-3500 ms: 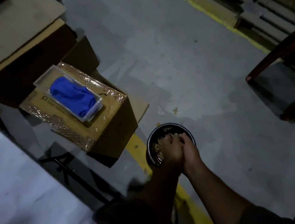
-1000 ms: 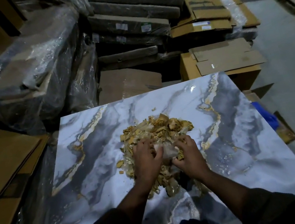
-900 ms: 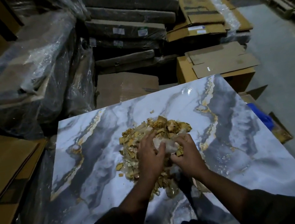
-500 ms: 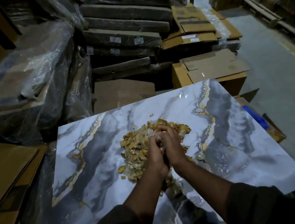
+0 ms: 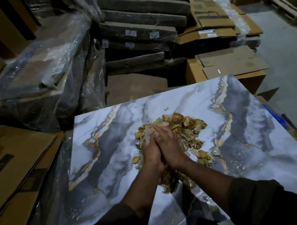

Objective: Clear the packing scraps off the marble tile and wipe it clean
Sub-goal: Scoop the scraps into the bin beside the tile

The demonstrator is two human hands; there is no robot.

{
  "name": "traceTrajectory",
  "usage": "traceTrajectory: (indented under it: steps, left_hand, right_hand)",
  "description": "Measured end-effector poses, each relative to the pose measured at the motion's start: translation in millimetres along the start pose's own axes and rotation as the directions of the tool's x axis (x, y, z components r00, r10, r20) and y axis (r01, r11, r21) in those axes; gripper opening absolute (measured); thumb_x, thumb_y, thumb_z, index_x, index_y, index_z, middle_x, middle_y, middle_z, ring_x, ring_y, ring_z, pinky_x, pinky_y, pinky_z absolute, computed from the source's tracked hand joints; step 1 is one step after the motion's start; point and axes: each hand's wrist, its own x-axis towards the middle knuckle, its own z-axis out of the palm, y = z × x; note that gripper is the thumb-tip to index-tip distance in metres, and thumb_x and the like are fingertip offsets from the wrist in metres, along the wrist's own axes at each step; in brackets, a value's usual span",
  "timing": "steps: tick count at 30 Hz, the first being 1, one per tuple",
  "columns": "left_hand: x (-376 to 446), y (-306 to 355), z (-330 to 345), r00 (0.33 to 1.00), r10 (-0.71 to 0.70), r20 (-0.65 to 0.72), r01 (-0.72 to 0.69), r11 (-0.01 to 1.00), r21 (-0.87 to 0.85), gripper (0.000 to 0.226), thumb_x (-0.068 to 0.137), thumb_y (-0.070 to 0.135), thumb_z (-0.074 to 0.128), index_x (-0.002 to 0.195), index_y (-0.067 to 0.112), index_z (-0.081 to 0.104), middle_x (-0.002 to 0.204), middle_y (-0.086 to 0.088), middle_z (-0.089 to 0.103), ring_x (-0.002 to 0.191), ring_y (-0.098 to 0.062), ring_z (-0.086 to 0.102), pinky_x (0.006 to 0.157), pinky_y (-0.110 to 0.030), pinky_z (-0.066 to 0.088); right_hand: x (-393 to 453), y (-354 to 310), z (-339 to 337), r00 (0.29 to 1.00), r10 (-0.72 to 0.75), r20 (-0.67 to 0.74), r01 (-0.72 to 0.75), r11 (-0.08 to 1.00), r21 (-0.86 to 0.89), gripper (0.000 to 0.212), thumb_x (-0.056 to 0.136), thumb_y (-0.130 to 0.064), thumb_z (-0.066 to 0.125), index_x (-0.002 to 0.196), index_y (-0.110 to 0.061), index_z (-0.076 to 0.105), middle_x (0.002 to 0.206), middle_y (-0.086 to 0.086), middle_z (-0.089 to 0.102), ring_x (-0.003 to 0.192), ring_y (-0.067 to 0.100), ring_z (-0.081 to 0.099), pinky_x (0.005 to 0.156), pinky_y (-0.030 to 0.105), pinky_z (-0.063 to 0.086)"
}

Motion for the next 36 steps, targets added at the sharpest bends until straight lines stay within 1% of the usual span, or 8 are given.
traceTrajectory:
  steps: [5,9,12,17,21,24,29,36]
  left_hand:
    - [17,4,-32,0.984,0.033,-0.177,-0.026,0.999,0.046,0.037,0.101,0.03,0.055,0.13,0.007,0.059,0.12,-0.026,0.068,0.103,-0.038,0.067,0.076,-0.043,0.054]
    - [18,-2,-55,0.975,0.048,-0.216,-0.036,0.998,0.057,0.036,0.1,0.028,0.056,0.129,0.008,0.06,0.108,-0.019,0.07,0.091,-0.036,0.067,0.068,-0.038,0.054]
    - [16,-10,-65,0.971,0.055,-0.233,-0.033,0.995,0.099,0.032,0.1,0.031,0.057,0.127,0.014,0.063,0.112,-0.017,0.072,0.1,-0.04,0.069,0.075,-0.043,0.053]
    - [17,-17,-75,0.966,0.066,-0.248,-0.028,0.987,0.157,0.035,0.097,0.034,0.059,0.127,0.017,0.063,0.118,-0.019,0.071,0.112,-0.043,0.066,0.097,-0.058,0.054]
    - [14,-18,-75,0.969,0.079,-0.233,-0.036,0.983,0.181,0.032,0.093,0.036,0.059,0.118,0.018,0.068,0.111,-0.02,0.073,0.107,-0.045,0.067,0.088,-0.059,0.055]
    - [14,-19,-77,0.969,0.082,-0.232,-0.037,0.981,0.192,0.032,0.09,0.038,0.06,0.117,0.021,0.069,0.107,-0.017,0.074,0.1,-0.042,0.07,0.08,-0.056,0.06]
    - [13,-21,-77,0.963,0.108,-0.247,-0.04,0.963,0.265,0.044,0.082,0.044,0.06,0.119,0.021,0.068,0.103,-0.016,0.074,0.093,-0.041,0.072,0.078,-0.062,0.06]
    - [14,-17,-73,0.936,0.208,-0.285,-0.109,0.939,0.328,0.044,0.087,0.04,0.058,0.121,0.014,0.067,0.106,-0.016,0.072,0.094,-0.032,0.067,0.084,-0.048,0.057]
  right_hand:
    - [5,19,-11,0.988,0.119,-0.103,-0.09,0.964,0.25,0.016,0.101,-0.048,0.054,0.108,-0.04,0.067,0.114,-0.016,0.067,0.113,0.013,0.064,0.091,0.03,0.052]
    - [0,49,-20,0.98,0.115,-0.163,-0.119,0.993,-0.018,0.012,0.101,-0.025,0.058,0.109,-0.025,0.067,0.116,-0.001,0.064,0.11,0.019,0.062,0.085,0.03,0.05]
    - [-11,69,-23,0.992,0.065,-0.105,-0.092,0.958,-0.272,0.027,0.092,-0.02,0.068,0.118,-0.024,0.063,0.124,0.002,0.052,0.119,0.021,0.05,0.091,0.029,0.044]
    - [-24,74,-13,0.992,-0.089,-0.089,0.039,0.889,-0.456,0.055,0.088,-0.048,0.063,0.138,-0.029,0.049,0.137,0.002,0.043,0.132,0.024,0.037,0.108,0.043,0.036]
    - [-16,68,6,0.982,-0.151,0.11,0.185,0.707,-0.682,0.087,0.079,-0.073,0.054,0.154,-0.034,0.031,0.164,0.001,0.021,0.153,0.029,0.013,0.121,0.059,0.018]
    - [-6,70,18,0.976,-0.05,0.214,0.197,0.632,-0.749,0.085,0.084,-0.066,0.058,0.156,-0.04,0.023,0.168,0.0,0.006,0.154,0.032,0.005,0.12,0.059,0.017]
    - [-5,71,22,0.978,-0.102,0.184,0.202,0.7,-0.685,0.046,0.089,-0.039,0.064,0.134,-0.033,0.056,0.154,0.005,0.036,0.141,0.029,0.025,0.112,0.049,0.036]
    - [-9,61,11,0.986,-0.164,0.029,0.159,0.877,-0.453,0.03,0.084,-0.013,0.064,0.115,-0.016,0.066,0.126,0.005,0.05,0.121,0.023,0.038,0.098,0.036,0.04]
